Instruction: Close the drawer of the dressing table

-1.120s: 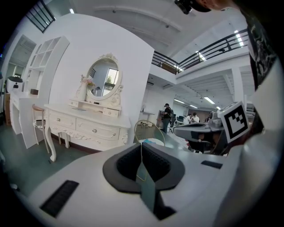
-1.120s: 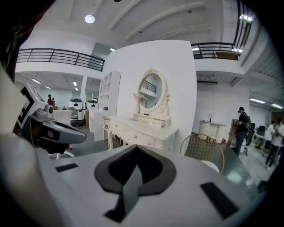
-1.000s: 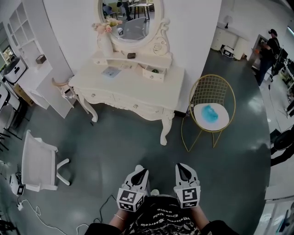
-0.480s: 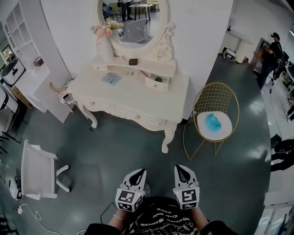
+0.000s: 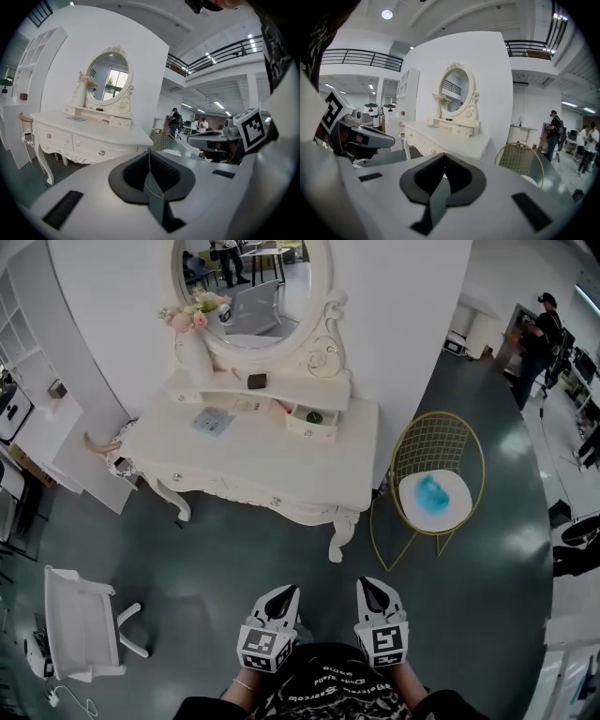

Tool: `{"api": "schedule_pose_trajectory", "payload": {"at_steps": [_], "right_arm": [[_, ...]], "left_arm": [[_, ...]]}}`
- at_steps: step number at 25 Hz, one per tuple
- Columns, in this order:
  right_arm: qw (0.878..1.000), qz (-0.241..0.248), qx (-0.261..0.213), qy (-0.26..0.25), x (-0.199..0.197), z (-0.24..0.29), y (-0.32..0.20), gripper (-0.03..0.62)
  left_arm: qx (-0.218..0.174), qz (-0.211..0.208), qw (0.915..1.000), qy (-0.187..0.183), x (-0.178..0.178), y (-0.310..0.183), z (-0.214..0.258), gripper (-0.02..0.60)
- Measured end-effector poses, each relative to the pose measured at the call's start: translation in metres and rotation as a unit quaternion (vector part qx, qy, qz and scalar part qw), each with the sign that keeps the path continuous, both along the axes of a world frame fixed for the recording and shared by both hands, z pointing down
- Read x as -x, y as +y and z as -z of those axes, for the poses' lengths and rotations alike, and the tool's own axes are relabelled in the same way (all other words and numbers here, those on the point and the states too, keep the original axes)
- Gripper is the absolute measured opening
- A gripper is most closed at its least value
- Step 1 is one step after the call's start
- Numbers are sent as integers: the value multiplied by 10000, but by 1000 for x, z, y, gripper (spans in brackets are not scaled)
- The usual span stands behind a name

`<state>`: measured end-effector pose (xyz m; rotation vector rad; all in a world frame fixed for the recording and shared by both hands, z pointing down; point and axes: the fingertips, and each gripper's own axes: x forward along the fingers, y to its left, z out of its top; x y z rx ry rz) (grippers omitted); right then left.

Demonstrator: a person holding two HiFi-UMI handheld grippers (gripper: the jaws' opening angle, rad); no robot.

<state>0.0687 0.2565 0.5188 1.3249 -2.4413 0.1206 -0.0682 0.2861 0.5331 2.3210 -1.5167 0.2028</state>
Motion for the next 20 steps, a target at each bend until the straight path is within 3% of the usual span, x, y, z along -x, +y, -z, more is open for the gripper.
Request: {"api": "schedule_pose_trajectory", "payload": {"at_steps": [20], "right_arm": [[9985,-479,184,164,50,-15,-66,12]], "left_arm": [[-32,-656,9978,-18,52,-88,-1,21]]}}
